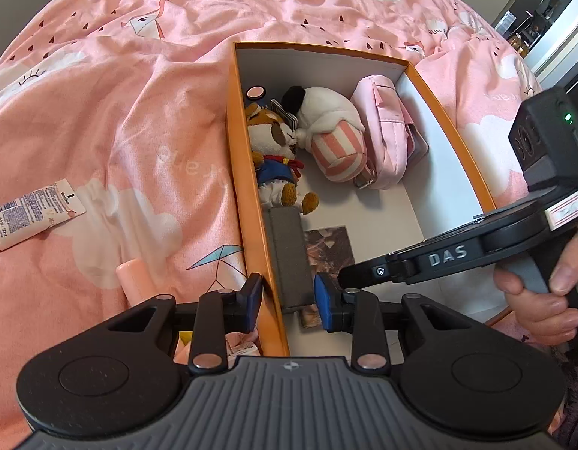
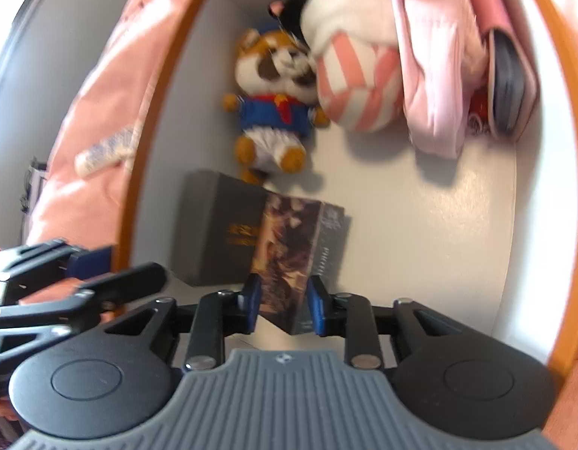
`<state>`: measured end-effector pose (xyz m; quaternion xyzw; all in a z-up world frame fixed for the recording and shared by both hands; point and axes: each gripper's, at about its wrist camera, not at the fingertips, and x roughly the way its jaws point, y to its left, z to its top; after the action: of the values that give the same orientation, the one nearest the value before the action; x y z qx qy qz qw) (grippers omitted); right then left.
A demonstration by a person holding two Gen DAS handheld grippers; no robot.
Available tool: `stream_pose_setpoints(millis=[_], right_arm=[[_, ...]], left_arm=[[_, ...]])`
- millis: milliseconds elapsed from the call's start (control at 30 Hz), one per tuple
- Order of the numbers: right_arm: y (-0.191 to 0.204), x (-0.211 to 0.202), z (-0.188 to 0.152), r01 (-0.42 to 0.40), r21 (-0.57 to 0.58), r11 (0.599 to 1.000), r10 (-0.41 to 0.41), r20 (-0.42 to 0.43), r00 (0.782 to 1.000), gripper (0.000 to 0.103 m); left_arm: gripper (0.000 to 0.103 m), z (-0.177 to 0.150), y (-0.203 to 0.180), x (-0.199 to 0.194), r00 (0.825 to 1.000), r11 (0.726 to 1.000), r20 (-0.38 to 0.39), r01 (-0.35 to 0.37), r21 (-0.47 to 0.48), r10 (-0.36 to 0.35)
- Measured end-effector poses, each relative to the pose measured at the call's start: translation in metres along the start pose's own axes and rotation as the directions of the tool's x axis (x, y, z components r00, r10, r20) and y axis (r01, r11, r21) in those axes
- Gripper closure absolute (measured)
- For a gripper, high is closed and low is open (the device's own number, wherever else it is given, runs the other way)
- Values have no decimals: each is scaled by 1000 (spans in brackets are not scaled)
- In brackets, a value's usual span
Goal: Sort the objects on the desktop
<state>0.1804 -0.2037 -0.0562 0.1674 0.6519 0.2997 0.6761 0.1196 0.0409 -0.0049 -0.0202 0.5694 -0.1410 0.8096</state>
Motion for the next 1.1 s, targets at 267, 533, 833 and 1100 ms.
stream_pose_setpoints(millis=[267, 533, 833, 1100], right_arm=[[40, 26, 9, 175, -92, 980, -175, 13, 985, 87], [19, 54, -8, 183, -36, 982, -185, -56, 981, 69], [22, 58, -12, 162, -28, 986, -163, -33, 986, 71], [40, 31, -24, 96, -50, 994, -94, 55, 994, 79]], left_arm=[[68, -3, -2, -2, 1000, 1000, 10, -5, 9, 4], [69, -4, -1, -2, 1000, 1000, 15, 6, 8, -6], [69, -6, 1, -4, 999, 1000, 33, 14, 7, -14], [69, -5, 2, -3, 1000, 1000, 31, 2, 14, -3]])
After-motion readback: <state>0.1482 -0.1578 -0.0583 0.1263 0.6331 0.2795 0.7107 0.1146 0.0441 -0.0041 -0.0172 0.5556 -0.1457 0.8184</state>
